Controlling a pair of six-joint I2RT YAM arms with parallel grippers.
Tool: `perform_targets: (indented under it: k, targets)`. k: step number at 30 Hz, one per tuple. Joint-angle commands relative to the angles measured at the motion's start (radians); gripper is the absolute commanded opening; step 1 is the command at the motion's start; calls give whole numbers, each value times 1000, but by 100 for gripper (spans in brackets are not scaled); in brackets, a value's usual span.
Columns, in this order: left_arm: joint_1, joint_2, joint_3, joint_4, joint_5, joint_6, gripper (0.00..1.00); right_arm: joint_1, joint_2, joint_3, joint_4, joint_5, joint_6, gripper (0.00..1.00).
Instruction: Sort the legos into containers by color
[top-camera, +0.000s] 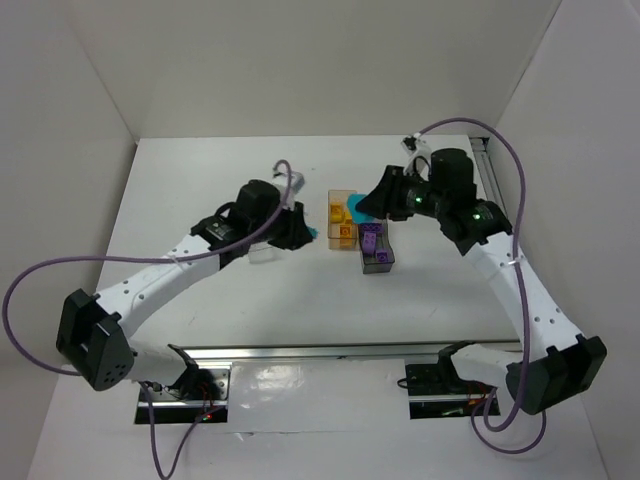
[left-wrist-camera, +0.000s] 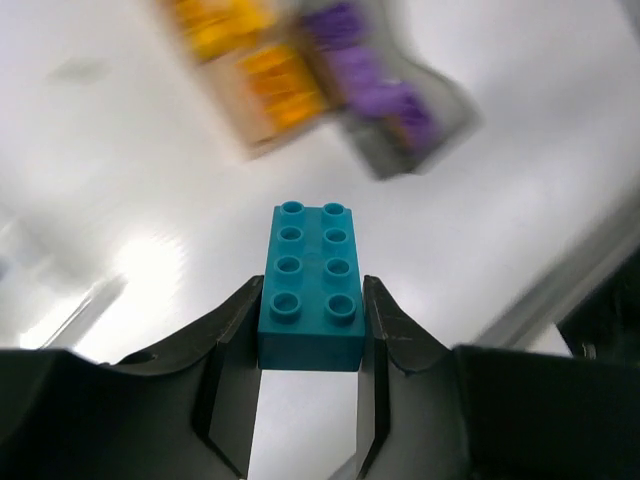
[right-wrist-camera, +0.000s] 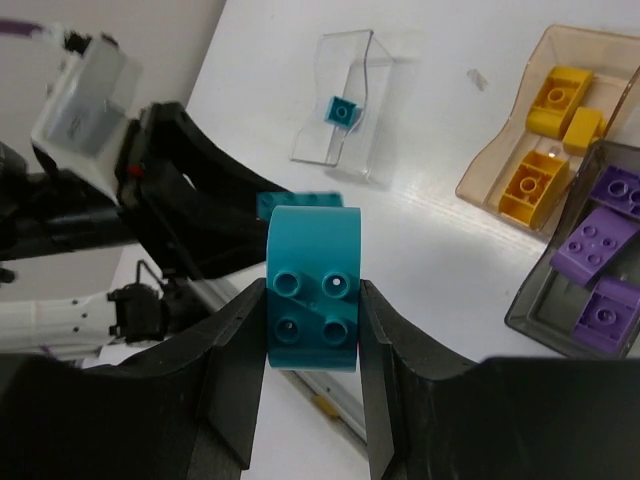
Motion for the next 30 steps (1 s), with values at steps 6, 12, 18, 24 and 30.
perform_targets:
  k: [6, 12, 18, 24, 30]
  targets:
    - [258, -55, 35, -342, -353, -360, 0, 260, 199, 15, 214, 255, 56, 30]
    - [310, 175, 179, -346, -413, -380, 0, 280, 236, 15, 247, 284, 65, 30]
    - [344, 324, 282, -369, -444, -380, 21, 280, 236, -3, 247, 284, 65, 30]
    - [353, 317, 313, -391, -444, -362, 95, 304, 285, 6, 261, 275, 65, 30]
    - [373, 183, 457, -533, -473, -339, 97, 410, 453, 119, 310, 295, 65, 30]
